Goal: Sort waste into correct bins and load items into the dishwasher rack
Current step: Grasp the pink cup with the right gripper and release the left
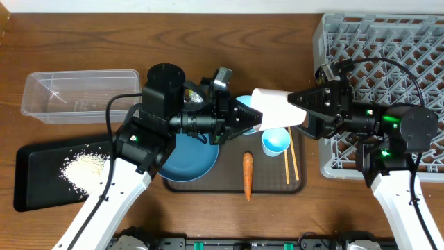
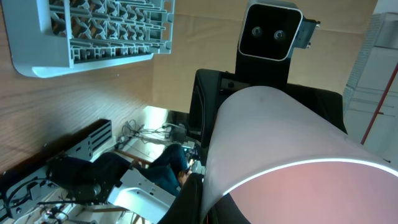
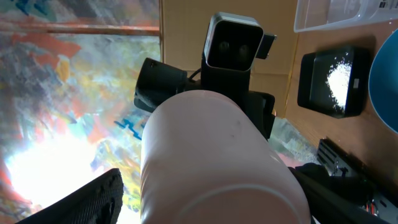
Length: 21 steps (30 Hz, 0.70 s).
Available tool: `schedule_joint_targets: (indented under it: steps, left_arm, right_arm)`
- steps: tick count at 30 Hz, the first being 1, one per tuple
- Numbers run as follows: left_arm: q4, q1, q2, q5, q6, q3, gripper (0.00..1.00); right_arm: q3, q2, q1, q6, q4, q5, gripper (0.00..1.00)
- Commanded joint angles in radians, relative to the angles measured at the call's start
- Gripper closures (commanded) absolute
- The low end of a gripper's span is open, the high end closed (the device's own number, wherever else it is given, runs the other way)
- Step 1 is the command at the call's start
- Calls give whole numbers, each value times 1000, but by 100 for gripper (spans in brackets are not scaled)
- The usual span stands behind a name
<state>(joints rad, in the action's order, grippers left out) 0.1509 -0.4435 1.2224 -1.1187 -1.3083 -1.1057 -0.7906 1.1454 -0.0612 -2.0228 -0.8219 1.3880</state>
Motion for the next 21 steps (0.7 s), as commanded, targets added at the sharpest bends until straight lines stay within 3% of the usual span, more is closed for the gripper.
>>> schedule_joint_targets:
  steps: [1, 11, 21]
  left_arm:
    - [14, -12, 12, -27, 1, -11, 94]
    - [14, -11, 12, -45, -6, -11, 94]
    - [13, -11, 12, -75, -6, -11, 94]
  right_arm:
    - [-8, -4, 1, 34, -17, -48, 19]
    - [-8, -4, 2, 34, -17, -31, 34]
    - [-8, -4, 2, 34, -45, -29, 36]
